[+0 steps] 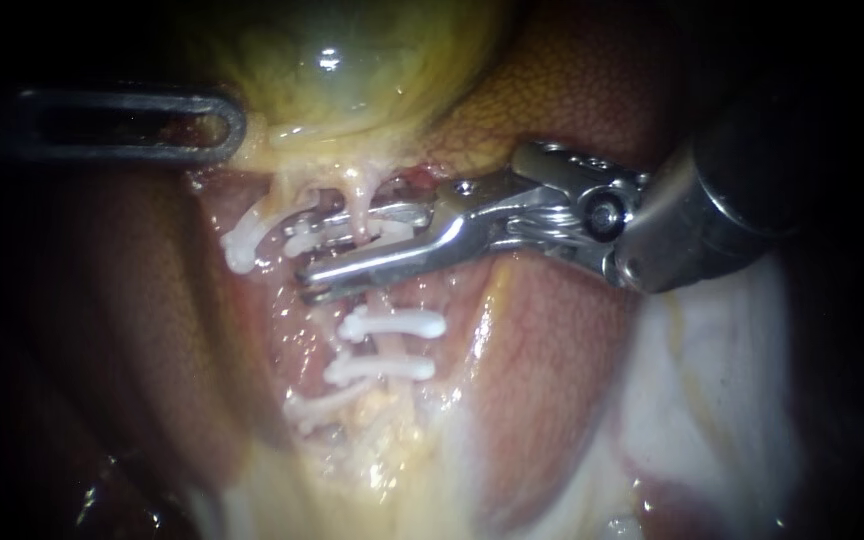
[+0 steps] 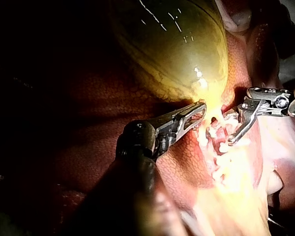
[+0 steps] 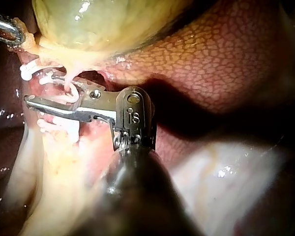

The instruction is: Clipping third clip right tube

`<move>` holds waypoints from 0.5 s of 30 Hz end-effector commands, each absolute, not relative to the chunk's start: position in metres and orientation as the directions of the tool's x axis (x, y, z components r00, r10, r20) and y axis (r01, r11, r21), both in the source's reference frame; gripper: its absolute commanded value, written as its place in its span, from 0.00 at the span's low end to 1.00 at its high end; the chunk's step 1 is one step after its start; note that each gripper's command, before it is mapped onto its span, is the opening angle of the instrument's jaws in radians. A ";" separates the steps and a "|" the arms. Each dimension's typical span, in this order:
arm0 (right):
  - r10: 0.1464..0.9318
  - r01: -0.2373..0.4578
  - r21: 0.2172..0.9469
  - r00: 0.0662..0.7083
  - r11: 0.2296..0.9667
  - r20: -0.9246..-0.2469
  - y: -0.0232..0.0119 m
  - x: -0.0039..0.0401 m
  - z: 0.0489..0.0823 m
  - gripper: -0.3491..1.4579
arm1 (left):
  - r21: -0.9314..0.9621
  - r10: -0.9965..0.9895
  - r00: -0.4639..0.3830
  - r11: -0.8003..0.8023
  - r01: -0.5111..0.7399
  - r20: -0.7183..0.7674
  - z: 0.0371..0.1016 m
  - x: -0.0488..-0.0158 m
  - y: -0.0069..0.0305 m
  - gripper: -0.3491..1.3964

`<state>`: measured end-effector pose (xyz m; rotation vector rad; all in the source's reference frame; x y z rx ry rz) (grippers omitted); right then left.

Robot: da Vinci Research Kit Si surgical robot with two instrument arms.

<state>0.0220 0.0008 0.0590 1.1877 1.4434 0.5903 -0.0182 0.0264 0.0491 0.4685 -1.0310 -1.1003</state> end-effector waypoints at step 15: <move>0.892 0.338 0.866 0.136 0.368 -0.431 0.0012 0.0212 0.0594 0.00 | 0.756 -0.892 0.081 0.422 0.501 0.444 0.0491 -0.0182 0.0264 0.00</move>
